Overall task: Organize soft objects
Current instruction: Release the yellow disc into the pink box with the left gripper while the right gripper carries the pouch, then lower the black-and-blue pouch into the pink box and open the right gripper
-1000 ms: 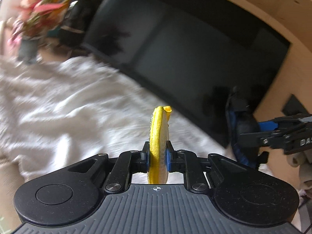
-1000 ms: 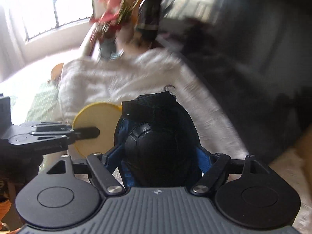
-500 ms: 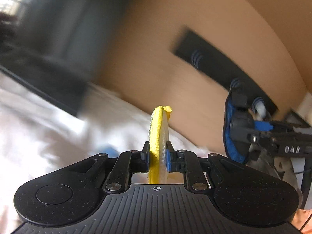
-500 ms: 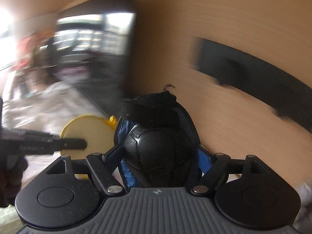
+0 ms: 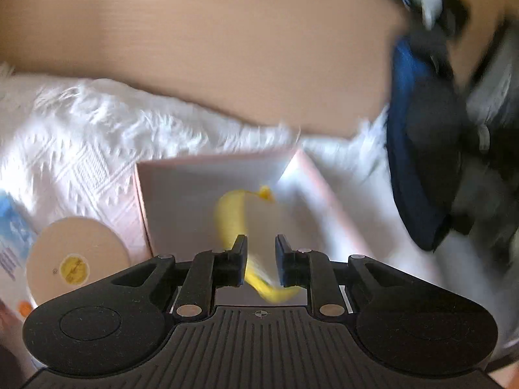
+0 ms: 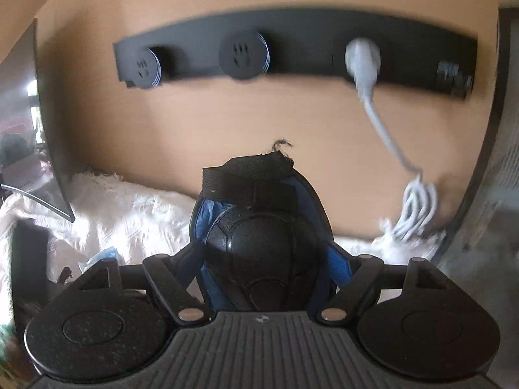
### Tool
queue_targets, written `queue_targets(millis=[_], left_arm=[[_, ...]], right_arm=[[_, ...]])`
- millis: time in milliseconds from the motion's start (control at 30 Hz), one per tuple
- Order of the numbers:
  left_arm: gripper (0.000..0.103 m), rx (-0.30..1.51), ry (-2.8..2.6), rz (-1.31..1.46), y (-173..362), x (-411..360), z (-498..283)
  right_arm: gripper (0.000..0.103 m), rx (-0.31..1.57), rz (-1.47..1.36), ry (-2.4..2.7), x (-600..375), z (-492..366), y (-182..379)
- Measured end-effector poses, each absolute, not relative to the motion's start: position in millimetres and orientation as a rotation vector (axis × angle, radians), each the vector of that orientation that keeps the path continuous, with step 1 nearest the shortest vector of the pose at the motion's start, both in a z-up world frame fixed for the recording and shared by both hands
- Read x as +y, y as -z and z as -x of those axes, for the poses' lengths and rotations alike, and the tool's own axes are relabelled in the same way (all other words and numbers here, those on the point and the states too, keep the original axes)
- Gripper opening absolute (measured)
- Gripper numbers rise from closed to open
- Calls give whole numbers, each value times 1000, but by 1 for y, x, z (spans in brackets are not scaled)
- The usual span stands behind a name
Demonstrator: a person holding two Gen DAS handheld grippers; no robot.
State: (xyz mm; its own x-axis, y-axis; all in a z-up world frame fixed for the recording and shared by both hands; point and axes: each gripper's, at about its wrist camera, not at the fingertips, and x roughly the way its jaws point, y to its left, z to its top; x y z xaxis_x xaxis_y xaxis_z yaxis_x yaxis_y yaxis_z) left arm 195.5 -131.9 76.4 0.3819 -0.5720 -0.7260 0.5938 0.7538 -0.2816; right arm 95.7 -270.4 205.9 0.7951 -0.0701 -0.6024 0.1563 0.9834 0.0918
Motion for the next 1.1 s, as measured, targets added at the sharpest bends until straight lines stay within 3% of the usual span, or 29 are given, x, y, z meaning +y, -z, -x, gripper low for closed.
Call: queue_targets(millis=[300,467,633,767,967,1100], left_arm=[[21,741,639,120,-111,-59,-186],[21,701,637,124,-121,-24,-165],[21,655,580,86,-116,13,-139],[21,633,491,56,-112,48,-118],[21,652,336,87,-92,116,-100],[21,705,255,122,-75,157,-103]], right_arm=[[80,747,-207,82,-263,-136,-143],[79,907,-150,71,-244,-168,-97],[79,963,-162,86,-237,-167,-85],[79,908,-86,117,-228,-149,-95],[79,680,-70,167,-215,-94,-126],[79,645,-90,155,-194,-75,-139]])
